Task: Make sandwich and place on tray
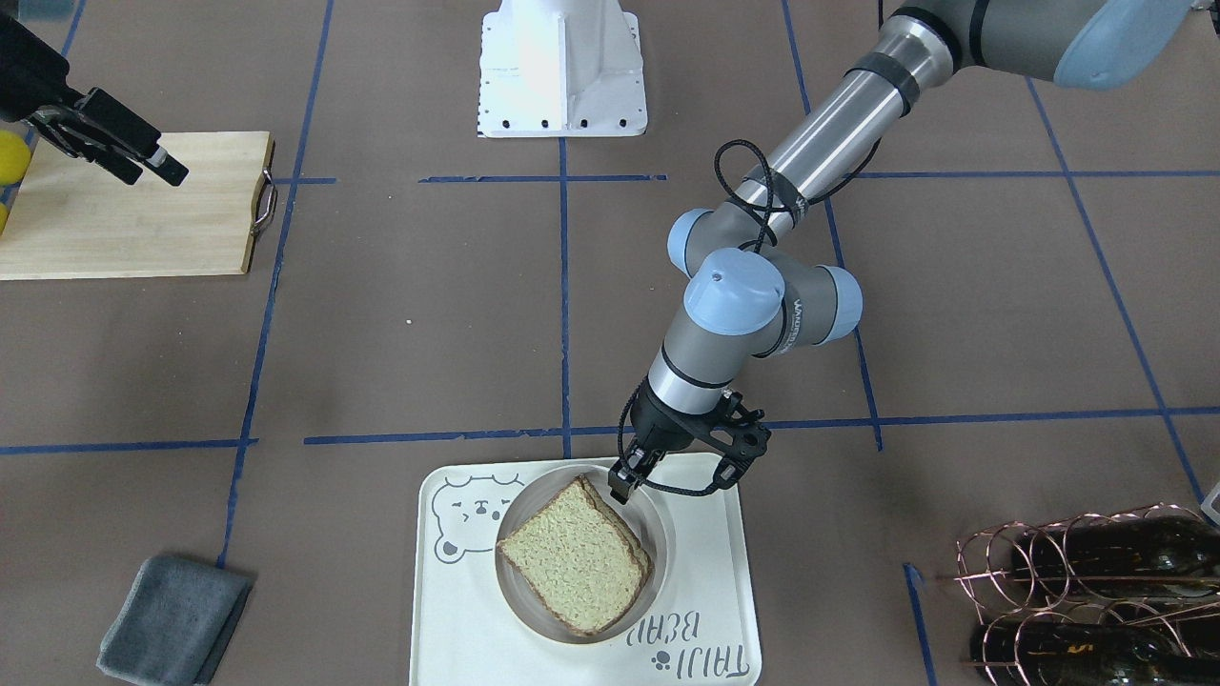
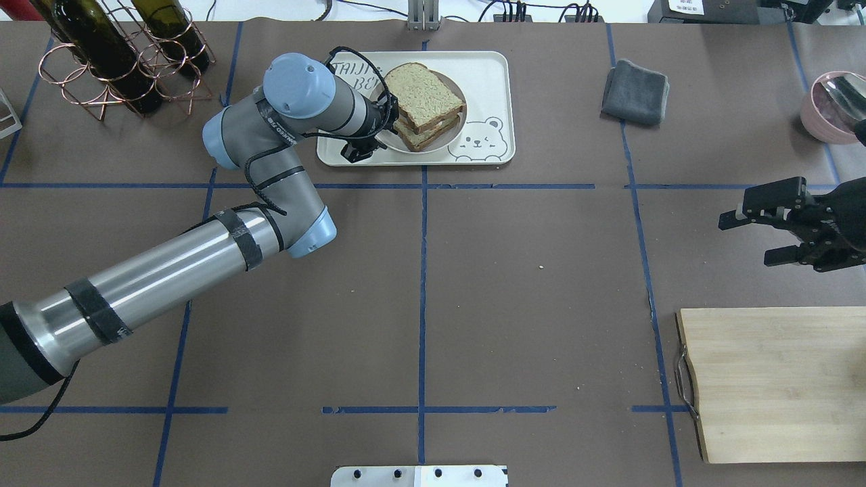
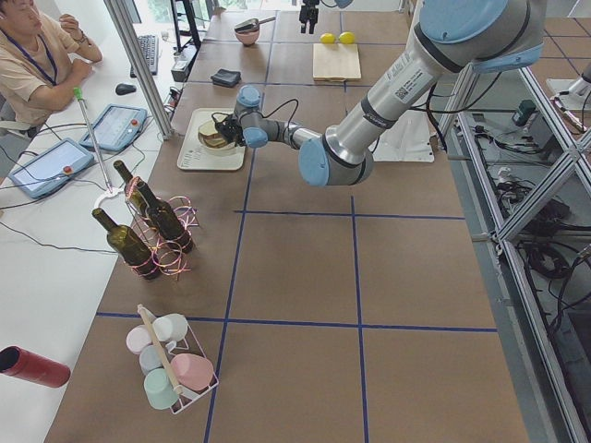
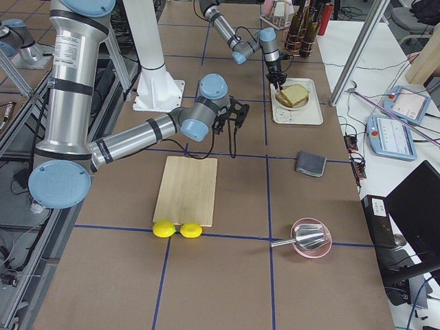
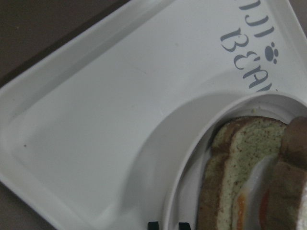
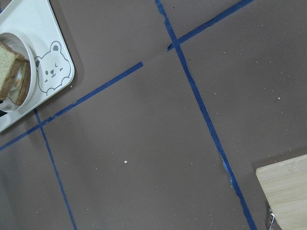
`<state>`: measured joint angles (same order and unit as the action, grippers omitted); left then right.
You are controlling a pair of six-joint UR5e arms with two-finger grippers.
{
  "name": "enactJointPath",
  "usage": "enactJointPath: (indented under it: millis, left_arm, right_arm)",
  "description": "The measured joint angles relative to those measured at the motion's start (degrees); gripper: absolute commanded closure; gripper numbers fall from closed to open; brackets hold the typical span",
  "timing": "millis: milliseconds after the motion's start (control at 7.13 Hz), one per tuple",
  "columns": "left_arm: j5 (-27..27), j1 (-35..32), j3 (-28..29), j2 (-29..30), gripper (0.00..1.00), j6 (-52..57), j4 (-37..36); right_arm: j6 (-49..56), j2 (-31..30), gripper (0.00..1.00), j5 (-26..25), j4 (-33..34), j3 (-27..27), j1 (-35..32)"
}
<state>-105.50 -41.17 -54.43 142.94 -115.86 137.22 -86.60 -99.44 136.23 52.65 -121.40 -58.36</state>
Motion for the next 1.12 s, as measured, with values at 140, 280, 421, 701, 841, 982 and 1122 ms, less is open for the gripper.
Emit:
enactJointPath:
  millis: [140, 280, 421, 701, 841, 982, 1122]
  left_arm:
    - [-0.14, -0.36, -3.86, -2.61, 0.61, 1.53, -0.18]
    - [-0.83, -0.55, -9.60, -6.69, 0.61, 3.00, -0.41]
    - [-2.58, -0.87, -16.25, -11.31, 0.61, 4.93, -0.62]
    - [-6.53, -1.88, -32.63, -24.72, 0.61, 13.68, -0.67]
    - [-7.53, -2.35, -40.54, -33.21, 0.61, 20.76, -0.43]
    - [-9.00, -3.67, -46.15, -41.54, 0.60, 29.22, 0.53]
    - [-11.84, -6.57, -48.94, -49.65, 0.60, 40.65, 2.51]
  right_arm:
    - [0.02, -0.02, 0.00, 0.02, 0.00, -0.02, -0.08]
    - [0.02, -0.04, 0.00, 0.23, 0.00, 0.02, -0.40]
    - [0.16, -0.05, 0.00, 0.89, 0.02, 0.12, -1.34]
    - [3.67, -0.22, 0.00, 2.94, 0.34, 1.21, -4.60]
    - [7.44, -0.90, 0.00, 3.37, 0.71, 2.27, -5.84]
    - [13.03, -2.25, 0.00, 3.47, 1.70, 3.21, -6.90]
    - [21.16, -3.74, 0.00, 3.50, 4.46, 3.75, -8.60]
